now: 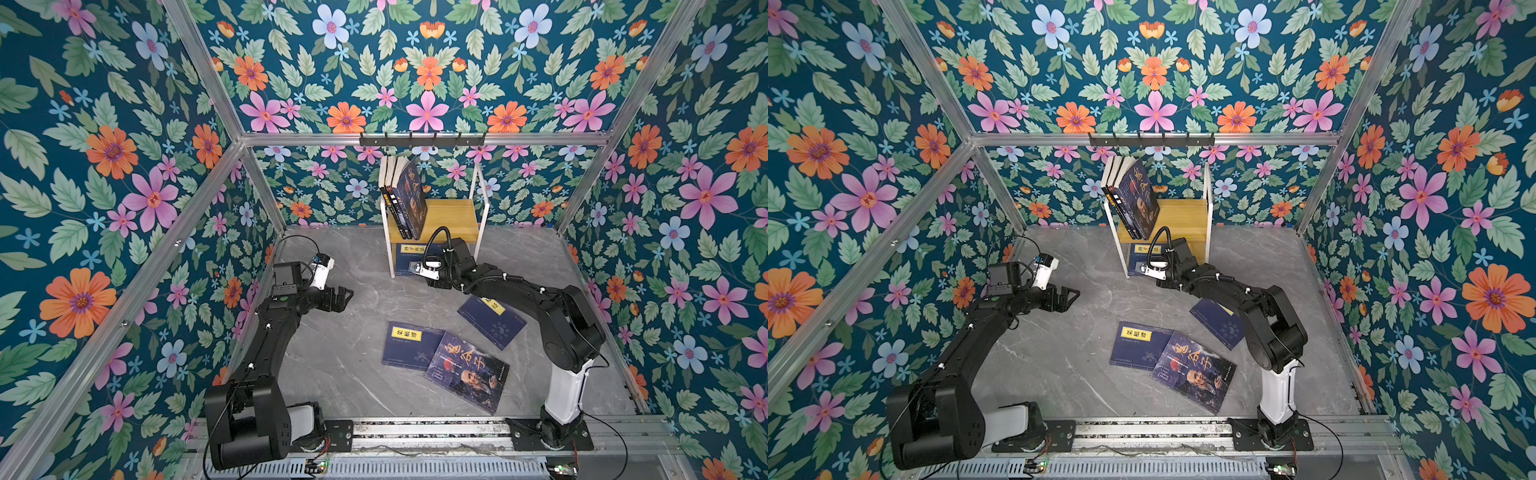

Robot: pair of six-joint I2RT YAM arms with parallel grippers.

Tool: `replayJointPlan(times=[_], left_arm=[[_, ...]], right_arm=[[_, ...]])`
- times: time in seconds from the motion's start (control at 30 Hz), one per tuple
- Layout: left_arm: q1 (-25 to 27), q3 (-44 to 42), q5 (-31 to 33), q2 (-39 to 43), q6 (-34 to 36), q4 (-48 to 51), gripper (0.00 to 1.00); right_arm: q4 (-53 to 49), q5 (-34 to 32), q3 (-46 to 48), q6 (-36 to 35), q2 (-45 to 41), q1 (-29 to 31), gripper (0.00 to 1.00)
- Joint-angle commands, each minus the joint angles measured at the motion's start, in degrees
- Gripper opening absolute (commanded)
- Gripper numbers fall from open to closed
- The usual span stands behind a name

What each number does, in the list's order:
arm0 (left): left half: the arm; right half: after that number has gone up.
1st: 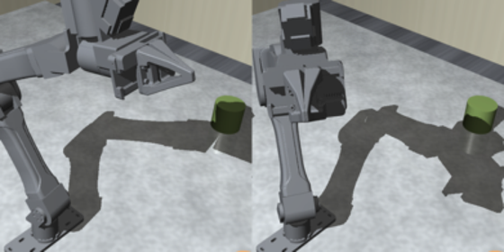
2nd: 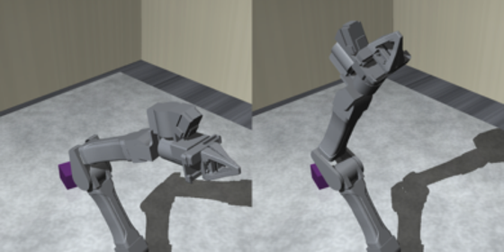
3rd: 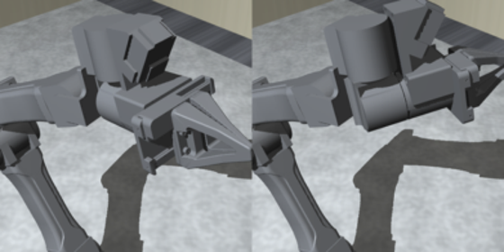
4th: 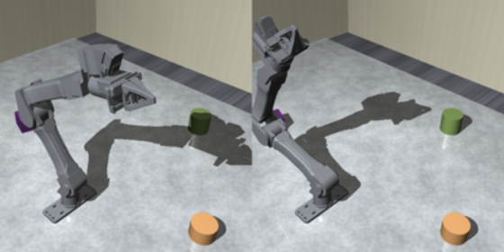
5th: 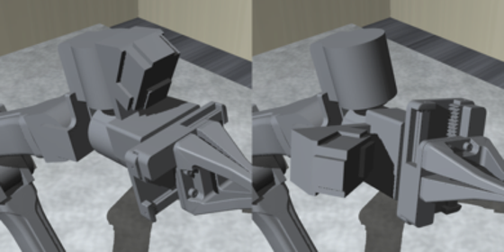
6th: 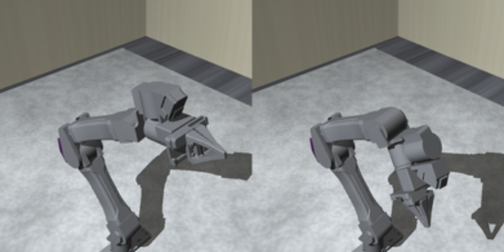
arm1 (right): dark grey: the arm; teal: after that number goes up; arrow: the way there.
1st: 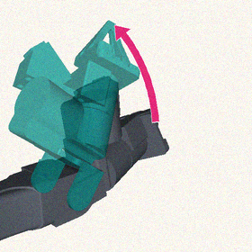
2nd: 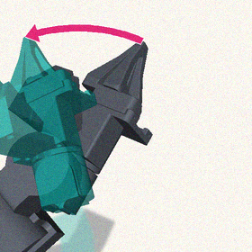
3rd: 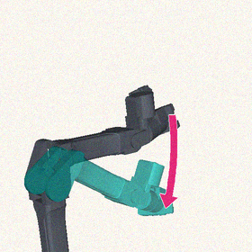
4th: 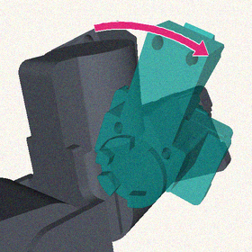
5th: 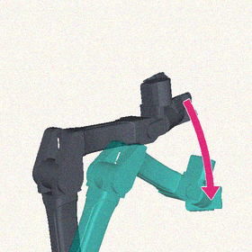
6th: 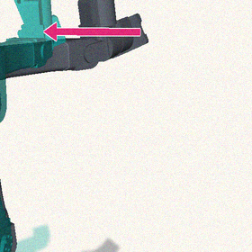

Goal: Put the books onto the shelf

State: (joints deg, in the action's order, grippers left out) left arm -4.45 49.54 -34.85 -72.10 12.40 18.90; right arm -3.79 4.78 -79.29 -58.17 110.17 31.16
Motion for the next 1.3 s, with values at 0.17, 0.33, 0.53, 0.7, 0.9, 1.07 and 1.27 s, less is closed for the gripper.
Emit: replayJointPlan(times=[0.17, 0.33, 0.53, 0.7, 0.9, 1.07, 1.27], left_arm=[[-0.30, 0.08, -0.52, 0.39, 0.21, -0.03, 1.00], [-0.47, 0.57, -0.68, 0.29, 0.16, 0.63, 1.00], [-0.59, 0.74, -0.69, 0.29, 0.08, 0.67, 1.00], [-0.63, 0.73, -1.53, 0.55, -0.23, 0.79, 1.00], [-0.65, 0.56, -1.75, 0.56, -0.14, 0.66, 1.00], [-0.58, 0.50, -1.76, 0.11, -0.52, 0.01, 1.00], [-0.65, -0.06, -1.48, 0.29, -0.43, -0.52, 1.00]], right_arm=[[-6.13, 2.96, -4.21, 3.25, 3.08, -0.84, 0.53], [-7.61, 3.96, -6.66, 4.02, 4.72, -1.80, 0.46], [-7.90, 4.45, -8.81, 5.32, 5.58, -2.49, 0.44], [-9.18, 5.41, -9.86, 6.73, 5.84, -2.51, 0.43], [-9.55, 9.75, -7.53, 6.80, 3.45, -1.34, 0.55], [-8.14, 6.17, -7.79, 6.62, 5.83, -0.56, 0.58], [-6.19, 0.91, -10.00, 6.32, 8.46, -0.51, 0.52]])
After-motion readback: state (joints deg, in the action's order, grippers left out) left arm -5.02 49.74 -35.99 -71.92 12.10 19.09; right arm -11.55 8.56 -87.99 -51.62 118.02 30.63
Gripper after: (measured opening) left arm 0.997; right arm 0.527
